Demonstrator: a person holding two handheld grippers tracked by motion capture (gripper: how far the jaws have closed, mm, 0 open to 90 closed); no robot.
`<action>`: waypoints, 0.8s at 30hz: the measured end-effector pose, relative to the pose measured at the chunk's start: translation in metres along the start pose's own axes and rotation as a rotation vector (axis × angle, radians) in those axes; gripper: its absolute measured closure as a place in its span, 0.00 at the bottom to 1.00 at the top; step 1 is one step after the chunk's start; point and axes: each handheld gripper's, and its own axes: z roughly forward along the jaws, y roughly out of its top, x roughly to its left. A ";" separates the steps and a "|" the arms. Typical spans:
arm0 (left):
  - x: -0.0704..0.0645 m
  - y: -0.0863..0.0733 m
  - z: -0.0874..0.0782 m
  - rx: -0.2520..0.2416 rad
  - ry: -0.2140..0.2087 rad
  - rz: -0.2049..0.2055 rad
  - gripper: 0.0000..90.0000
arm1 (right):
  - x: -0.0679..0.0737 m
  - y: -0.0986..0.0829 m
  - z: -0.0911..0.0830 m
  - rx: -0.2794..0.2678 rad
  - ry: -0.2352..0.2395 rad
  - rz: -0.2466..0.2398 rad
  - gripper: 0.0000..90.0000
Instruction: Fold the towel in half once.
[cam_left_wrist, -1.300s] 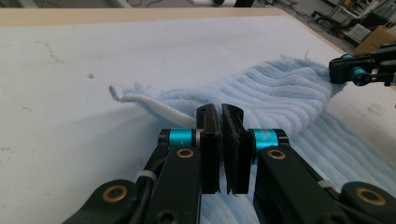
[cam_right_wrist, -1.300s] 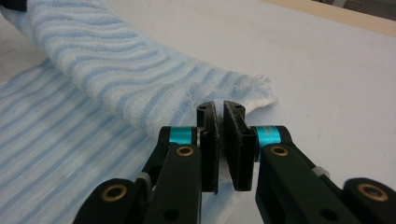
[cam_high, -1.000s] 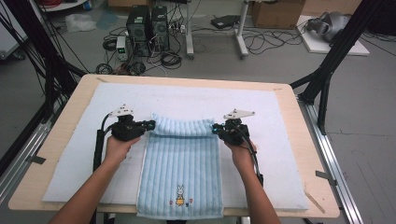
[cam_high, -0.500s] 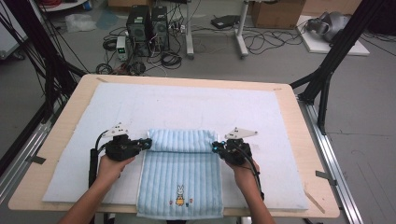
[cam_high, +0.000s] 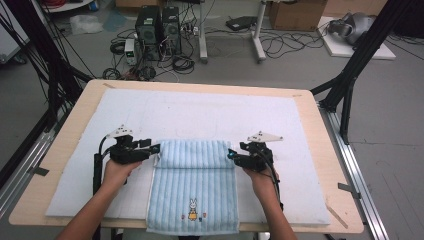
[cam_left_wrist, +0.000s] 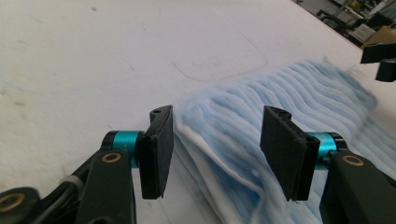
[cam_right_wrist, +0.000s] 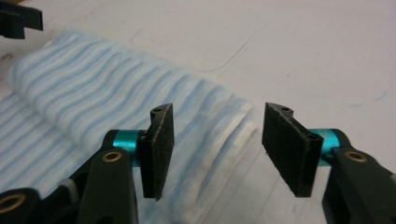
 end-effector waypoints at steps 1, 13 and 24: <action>0.002 0.002 0.002 0.005 -0.004 -0.003 0.49 | -0.004 0.004 0.002 -0.002 -0.006 0.016 0.47; 0.010 0.009 0.035 0.101 -0.026 0.018 0.71 | -0.023 0.031 0.052 0.095 -0.003 0.061 0.55; 0.009 0.011 0.032 0.053 -0.050 0.010 1.00 | -0.015 0.030 0.069 0.151 0.040 -0.019 0.94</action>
